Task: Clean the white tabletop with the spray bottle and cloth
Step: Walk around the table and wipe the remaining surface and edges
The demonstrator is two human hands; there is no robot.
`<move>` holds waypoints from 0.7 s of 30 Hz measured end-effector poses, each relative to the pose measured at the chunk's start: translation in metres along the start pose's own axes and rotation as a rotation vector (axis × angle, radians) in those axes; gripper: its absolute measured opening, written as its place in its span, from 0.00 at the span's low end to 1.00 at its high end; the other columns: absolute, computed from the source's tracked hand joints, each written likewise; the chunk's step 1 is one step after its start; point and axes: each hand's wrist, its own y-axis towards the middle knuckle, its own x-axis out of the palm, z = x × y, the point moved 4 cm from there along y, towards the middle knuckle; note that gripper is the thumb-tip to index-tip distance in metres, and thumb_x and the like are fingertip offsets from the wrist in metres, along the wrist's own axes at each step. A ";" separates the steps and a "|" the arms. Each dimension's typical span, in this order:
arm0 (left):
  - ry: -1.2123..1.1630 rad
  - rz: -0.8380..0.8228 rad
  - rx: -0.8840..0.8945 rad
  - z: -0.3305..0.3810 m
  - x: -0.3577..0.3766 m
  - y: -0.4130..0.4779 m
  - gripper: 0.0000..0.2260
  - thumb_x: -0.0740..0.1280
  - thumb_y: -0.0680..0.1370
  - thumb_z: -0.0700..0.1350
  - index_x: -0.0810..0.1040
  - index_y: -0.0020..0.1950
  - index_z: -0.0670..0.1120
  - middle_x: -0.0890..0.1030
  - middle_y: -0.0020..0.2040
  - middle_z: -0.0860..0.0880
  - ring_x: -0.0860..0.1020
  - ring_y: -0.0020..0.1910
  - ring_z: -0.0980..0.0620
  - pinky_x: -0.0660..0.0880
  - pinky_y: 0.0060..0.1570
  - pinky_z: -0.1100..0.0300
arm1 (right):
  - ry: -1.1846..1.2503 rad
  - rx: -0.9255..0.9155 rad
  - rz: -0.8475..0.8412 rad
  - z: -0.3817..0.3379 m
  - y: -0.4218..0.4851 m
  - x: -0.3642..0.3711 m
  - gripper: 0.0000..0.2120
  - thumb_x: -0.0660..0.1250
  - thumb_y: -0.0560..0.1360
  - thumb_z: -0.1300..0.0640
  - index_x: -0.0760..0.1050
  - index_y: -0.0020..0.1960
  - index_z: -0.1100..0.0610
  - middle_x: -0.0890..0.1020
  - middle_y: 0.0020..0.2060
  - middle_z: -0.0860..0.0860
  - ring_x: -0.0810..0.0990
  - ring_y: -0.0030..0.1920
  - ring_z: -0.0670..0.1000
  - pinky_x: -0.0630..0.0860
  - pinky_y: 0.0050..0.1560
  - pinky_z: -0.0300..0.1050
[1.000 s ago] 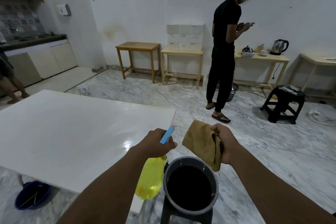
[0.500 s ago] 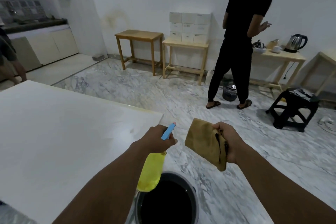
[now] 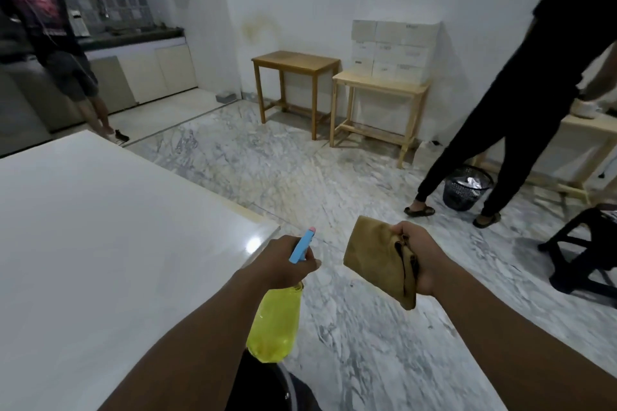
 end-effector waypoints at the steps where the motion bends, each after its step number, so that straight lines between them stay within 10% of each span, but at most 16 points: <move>1: -0.009 0.013 -0.024 0.002 0.000 0.007 0.14 0.73 0.78 0.53 0.82 0.47 0.42 0.83 0.42 0.45 0.82 0.41 0.47 0.77 0.42 0.54 | -0.003 0.011 -0.009 -0.006 0.009 -0.004 0.18 0.69 0.63 0.48 0.70 0.48 0.55 0.73 0.47 0.58 0.74 0.51 0.59 0.73 0.51 0.56; 21: -0.122 0.223 -0.361 -0.084 -0.094 0.261 0.11 0.73 0.78 0.53 0.80 0.43 0.47 0.80 0.38 0.52 0.77 0.36 0.55 0.71 0.36 0.62 | -0.221 0.170 -0.291 -0.187 0.325 0.073 0.11 0.61 0.73 0.50 0.72 0.38 0.57 0.73 0.36 0.56 0.76 0.37 0.58 0.74 0.42 0.49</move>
